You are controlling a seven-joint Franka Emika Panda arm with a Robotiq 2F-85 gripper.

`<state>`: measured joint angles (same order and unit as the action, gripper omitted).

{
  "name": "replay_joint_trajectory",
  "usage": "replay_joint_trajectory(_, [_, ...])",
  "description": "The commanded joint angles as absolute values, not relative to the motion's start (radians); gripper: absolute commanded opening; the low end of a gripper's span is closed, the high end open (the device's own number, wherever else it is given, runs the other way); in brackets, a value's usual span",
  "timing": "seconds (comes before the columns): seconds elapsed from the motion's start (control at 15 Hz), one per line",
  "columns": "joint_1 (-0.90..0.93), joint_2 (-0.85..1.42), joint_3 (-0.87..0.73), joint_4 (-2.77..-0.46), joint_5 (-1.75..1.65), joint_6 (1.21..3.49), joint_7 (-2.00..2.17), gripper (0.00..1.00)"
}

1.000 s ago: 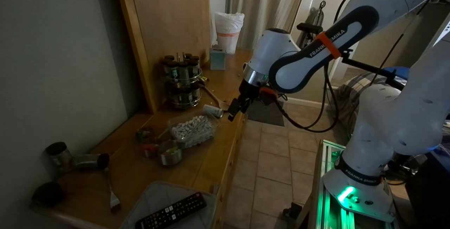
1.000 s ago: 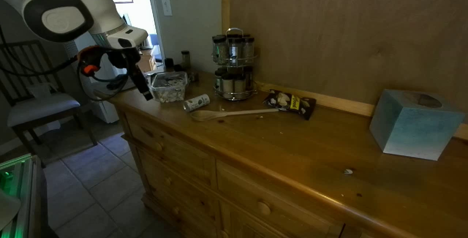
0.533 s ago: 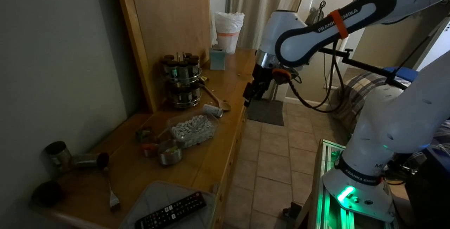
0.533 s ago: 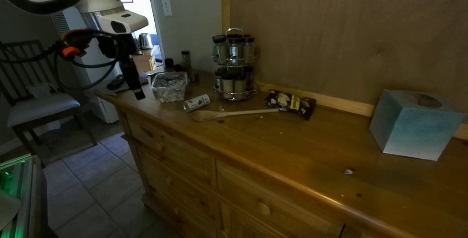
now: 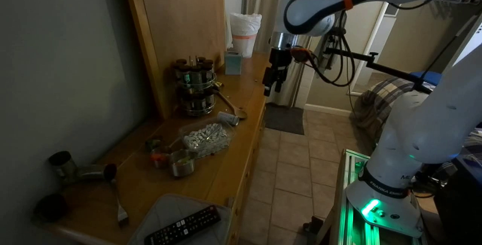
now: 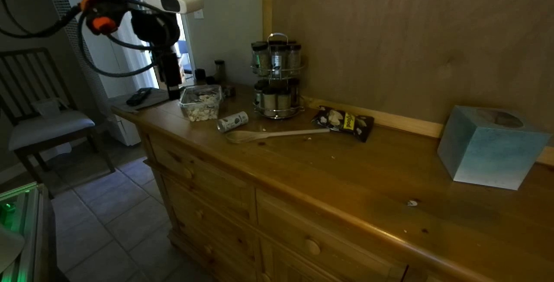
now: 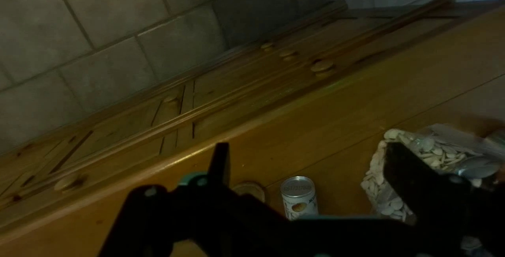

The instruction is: Move the white bottle forward, then put it upright

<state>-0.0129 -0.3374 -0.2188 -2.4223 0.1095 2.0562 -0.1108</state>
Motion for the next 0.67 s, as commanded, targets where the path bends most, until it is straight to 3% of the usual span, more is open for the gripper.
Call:
replay_joint_trajectory(0.0, [-0.030, -0.096, -0.219, -2.172, 0.202, 1.886, -0.126, 1.00])
replay_joint_trajectory(0.6, [-0.074, 0.281, -0.148, -1.821, 0.175, 1.727, -0.011, 1.00])
